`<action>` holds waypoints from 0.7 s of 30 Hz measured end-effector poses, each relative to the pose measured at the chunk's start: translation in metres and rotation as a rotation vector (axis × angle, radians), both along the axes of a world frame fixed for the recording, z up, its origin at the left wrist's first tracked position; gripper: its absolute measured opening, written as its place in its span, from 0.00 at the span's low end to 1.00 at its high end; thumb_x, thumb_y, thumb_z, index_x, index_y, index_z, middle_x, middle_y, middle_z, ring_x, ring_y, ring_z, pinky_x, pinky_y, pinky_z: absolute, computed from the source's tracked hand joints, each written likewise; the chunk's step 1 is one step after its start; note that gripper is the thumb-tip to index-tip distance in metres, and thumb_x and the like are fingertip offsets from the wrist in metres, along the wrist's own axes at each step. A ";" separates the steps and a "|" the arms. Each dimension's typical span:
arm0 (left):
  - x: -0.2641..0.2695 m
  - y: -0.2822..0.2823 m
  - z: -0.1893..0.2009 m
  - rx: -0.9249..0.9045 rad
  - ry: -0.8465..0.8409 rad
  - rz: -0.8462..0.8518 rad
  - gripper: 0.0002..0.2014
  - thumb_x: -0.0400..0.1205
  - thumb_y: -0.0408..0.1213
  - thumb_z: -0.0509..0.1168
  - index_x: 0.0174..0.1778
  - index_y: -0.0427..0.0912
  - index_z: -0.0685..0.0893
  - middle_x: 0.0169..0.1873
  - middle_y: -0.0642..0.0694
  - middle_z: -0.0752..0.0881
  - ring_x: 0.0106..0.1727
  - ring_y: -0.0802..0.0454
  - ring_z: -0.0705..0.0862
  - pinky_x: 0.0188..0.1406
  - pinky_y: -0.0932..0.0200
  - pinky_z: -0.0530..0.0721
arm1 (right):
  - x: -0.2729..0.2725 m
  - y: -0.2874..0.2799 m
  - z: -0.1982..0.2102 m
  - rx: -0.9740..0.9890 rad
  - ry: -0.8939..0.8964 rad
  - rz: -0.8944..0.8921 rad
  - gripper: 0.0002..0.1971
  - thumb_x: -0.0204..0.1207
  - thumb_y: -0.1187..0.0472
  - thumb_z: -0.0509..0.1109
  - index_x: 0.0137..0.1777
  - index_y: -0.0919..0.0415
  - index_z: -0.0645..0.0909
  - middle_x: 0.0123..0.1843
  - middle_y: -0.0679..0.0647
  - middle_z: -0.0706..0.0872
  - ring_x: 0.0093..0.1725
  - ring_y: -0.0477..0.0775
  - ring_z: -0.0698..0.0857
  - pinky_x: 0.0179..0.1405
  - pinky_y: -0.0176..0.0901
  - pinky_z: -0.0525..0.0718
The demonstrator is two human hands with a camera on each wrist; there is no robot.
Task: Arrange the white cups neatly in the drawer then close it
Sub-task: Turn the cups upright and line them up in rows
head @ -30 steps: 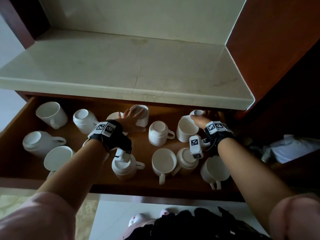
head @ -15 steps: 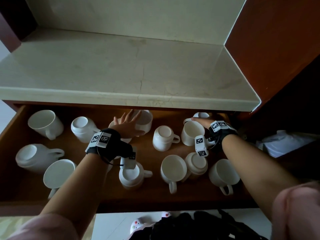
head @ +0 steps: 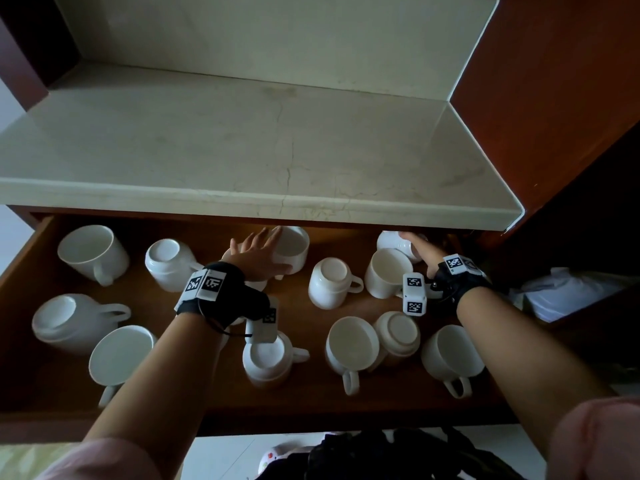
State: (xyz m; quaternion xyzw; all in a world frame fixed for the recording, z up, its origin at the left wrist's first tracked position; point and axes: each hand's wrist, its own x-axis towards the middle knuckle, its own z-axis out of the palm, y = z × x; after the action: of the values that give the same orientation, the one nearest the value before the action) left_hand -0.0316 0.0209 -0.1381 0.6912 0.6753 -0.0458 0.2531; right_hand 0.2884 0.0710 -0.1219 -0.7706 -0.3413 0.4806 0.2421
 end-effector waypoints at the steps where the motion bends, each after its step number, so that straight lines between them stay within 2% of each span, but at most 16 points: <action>1: 0.001 0.000 0.001 -0.006 0.001 0.001 0.45 0.80 0.62 0.60 0.83 0.56 0.37 0.84 0.46 0.41 0.84 0.43 0.41 0.79 0.33 0.39 | 0.005 0.004 -0.006 -0.007 0.027 -0.002 0.46 0.63 0.33 0.73 0.77 0.55 0.66 0.77 0.59 0.68 0.75 0.63 0.68 0.67 0.56 0.70; 3: 0.002 0.000 0.002 -0.014 0.006 0.001 0.45 0.80 0.62 0.60 0.83 0.56 0.36 0.84 0.45 0.42 0.84 0.42 0.41 0.79 0.33 0.39 | 0.007 0.003 -0.004 -0.025 0.090 -0.008 0.45 0.64 0.34 0.72 0.78 0.56 0.65 0.76 0.60 0.70 0.76 0.65 0.69 0.74 0.62 0.68; 5: 0.002 0.000 0.002 -0.009 0.011 -0.003 0.45 0.80 0.62 0.59 0.83 0.55 0.37 0.84 0.44 0.43 0.84 0.42 0.42 0.79 0.32 0.40 | 0.010 -0.002 -0.001 -0.044 0.124 0.017 0.45 0.62 0.34 0.73 0.76 0.55 0.67 0.75 0.60 0.71 0.74 0.65 0.71 0.75 0.63 0.69; 6: 0.002 0.000 0.002 -0.006 0.012 -0.004 0.45 0.80 0.62 0.59 0.83 0.54 0.37 0.84 0.44 0.44 0.84 0.42 0.43 0.79 0.32 0.40 | 0.011 -0.003 0.000 -0.039 0.132 0.027 0.41 0.63 0.35 0.74 0.73 0.55 0.69 0.74 0.60 0.73 0.72 0.64 0.74 0.73 0.63 0.71; 8: 0.002 0.000 0.002 -0.006 0.014 0.000 0.45 0.80 0.62 0.59 0.83 0.54 0.37 0.84 0.44 0.45 0.84 0.42 0.44 0.79 0.32 0.41 | 0.011 -0.008 0.005 -0.038 0.189 0.017 0.32 0.68 0.41 0.75 0.67 0.56 0.73 0.68 0.61 0.78 0.65 0.65 0.80 0.64 0.64 0.79; 9: 0.002 0.001 0.001 -0.004 0.016 0.001 0.44 0.80 0.62 0.58 0.83 0.54 0.37 0.84 0.44 0.46 0.84 0.42 0.44 0.79 0.33 0.41 | 0.010 -0.011 0.009 -0.037 0.227 0.011 0.28 0.70 0.44 0.74 0.66 0.57 0.74 0.62 0.61 0.81 0.59 0.65 0.82 0.55 0.64 0.83; 10: 0.002 0.001 0.000 0.000 0.020 0.002 0.44 0.80 0.63 0.58 0.83 0.54 0.37 0.84 0.44 0.47 0.84 0.42 0.45 0.79 0.32 0.42 | 0.009 -0.014 0.013 -0.039 0.254 0.019 0.24 0.73 0.47 0.73 0.64 0.57 0.74 0.55 0.61 0.82 0.51 0.65 0.84 0.45 0.62 0.84; 12: 0.002 0.002 0.000 0.006 0.031 0.006 0.44 0.80 0.63 0.58 0.83 0.54 0.38 0.84 0.45 0.48 0.84 0.43 0.46 0.79 0.33 0.42 | 0.011 -0.015 0.013 -0.051 0.275 0.023 0.19 0.76 0.49 0.70 0.61 0.58 0.73 0.47 0.60 0.82 0.42 0.62 0.83 0.36 0.56 0.82; 15: 0.002 0.002 -0.001 0.005 0.032 0.016 0.44 0.80 0.64 0.58 0.83 0.53 0.38 0.84 0.45 0.49 0.84 0.42 0.46 0.79 0.33 0.42 | 0.012 -0.016 0.015 -0.010 0.215 0.014 0.18 0.79 0.53 0.68 0.66 0.57 0.73 0.45 0.57 0.80 0.40 0.55 0.80 0.33 0.49 0.79; 17: 0.001 0.003 -0.001 0.003 0.030 0.018 0.44 0.80 0.64 0.58 0.83 0.53 0.39 0.84 0.44 0.50 0.84 0.42 0.47 0.79 0.34 0.43 | 0.014 -0.014 0.010 -0.020 0.220 0.025 0.19 0.79 0.53 0.67 0.68 0.56 0.73 0.50 0.59 0.81 0.41 0.55 0.81 0.34 0.48 0.79; 18: 0.002 0.003 -0.001 0.004 0.031 0.021 0.44 0.80 0.64 0.57 0.83 0.53 0.39 0.84 0.44 0.51 0.84 0.42 0.48 0.80 0.34 0.43 | 0.016 -0.013 0.007 -0.028 0.222 0.035 0.18 0.80 0.53 0.67 0.68 0.55 0.73 0.52 0.59 0.82 0.42 0.56 0.81 0.35 0.48 0.80; 21: 0.002 0.003 -0.001 0.000 0.041 0.027 0.44 0.80 0.64 0.57 0.83 0.53 0.39 0.83 0.44 0.52 0.83 0.41 0.49 0.79 0.34 0.44 | 0.018 -0.017 0.007 -0.058 0.191 -0.023 0.19 0.77 0.49 0.69 0.63 0.58 0.74 0.46 0.59 0.82 0.42 0.57 0.83 0.38 0.49 0.82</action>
State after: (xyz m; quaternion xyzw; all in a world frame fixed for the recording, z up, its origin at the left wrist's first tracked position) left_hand -0.0297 0.0236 -0.1392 0.6808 0.6898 -0.0567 0.2398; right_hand 0.3060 0.0540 -0.1147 -0.7319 -0.2939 0.5588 0.2565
